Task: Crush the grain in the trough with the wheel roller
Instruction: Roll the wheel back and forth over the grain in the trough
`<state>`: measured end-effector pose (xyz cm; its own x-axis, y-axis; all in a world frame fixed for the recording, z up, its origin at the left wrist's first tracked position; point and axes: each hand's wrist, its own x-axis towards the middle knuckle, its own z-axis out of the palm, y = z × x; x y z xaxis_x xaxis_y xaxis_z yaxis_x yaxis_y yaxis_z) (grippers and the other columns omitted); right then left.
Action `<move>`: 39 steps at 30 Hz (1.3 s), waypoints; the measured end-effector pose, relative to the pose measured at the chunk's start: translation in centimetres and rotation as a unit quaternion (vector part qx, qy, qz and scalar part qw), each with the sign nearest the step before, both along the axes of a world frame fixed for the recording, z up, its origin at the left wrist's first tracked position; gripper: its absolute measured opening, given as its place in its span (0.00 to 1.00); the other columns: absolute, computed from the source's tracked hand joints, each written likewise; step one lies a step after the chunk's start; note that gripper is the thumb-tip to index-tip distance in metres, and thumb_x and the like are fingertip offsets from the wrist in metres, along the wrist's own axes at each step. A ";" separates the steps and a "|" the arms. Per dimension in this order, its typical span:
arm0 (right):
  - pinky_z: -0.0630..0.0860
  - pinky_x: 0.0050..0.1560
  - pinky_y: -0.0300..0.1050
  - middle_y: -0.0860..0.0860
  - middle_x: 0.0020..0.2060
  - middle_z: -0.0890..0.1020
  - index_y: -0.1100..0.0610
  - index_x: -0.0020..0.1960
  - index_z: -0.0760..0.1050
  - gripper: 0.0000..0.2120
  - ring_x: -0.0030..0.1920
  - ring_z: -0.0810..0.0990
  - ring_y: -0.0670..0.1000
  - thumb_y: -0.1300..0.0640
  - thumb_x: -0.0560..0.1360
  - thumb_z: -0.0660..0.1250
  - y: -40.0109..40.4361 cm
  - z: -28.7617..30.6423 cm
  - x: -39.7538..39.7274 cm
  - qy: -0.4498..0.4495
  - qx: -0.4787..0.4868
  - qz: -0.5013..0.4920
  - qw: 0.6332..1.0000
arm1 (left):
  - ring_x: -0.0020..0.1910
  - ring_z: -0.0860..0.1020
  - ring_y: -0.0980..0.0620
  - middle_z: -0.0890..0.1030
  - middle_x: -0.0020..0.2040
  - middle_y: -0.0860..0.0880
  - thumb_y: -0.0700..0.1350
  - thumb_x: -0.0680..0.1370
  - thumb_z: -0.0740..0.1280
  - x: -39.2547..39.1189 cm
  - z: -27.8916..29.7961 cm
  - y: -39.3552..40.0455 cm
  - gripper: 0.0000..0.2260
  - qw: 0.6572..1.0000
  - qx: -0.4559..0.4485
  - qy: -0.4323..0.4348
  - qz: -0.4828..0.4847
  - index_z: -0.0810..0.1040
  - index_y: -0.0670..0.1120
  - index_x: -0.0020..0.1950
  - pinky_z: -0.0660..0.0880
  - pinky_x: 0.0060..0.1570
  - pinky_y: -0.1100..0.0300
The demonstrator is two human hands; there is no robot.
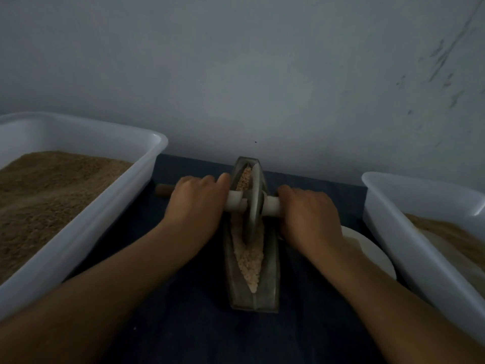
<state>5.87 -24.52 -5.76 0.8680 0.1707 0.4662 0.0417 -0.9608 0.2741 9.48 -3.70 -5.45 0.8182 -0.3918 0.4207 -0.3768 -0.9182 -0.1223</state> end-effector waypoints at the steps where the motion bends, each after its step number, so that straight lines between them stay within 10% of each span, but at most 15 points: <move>1: 0.58 0.35 0.45 0.48 0.40 0.79 0.50 0.49 0.73 0.09 0.39 0.78 0.52 0.50 0.72 0.69 -0.2 0.1 0.9 0.005 0.002 -0.004 1.000 | 0.43 0.79 0.49 0.78 0.48 0.50 0.47 0.75 0.69 0.9 0.0 -0.2 0.15 1.000 0.002 0.001 0.003 0.64 0.51 0.54 0.71 0.45 0.53; 39: 0.67 0.37 0.47 0.50 0.40 0.80 0.53 0.49 0.74 0.09 0.39 0.78 0.54 0.54 0.72 0.70 -0.5 -0.8 -2.4 0.013 0.078 0.039 0.996 | 0.50 0.77 0.49 0.78 0.54 0.48 0.49 0.74 0.70 -3.0 1.0 0.3 0.15 0.999 0.032 -0.009 -0.013 0.69 0.48 0.57 0.70 0.52 0.55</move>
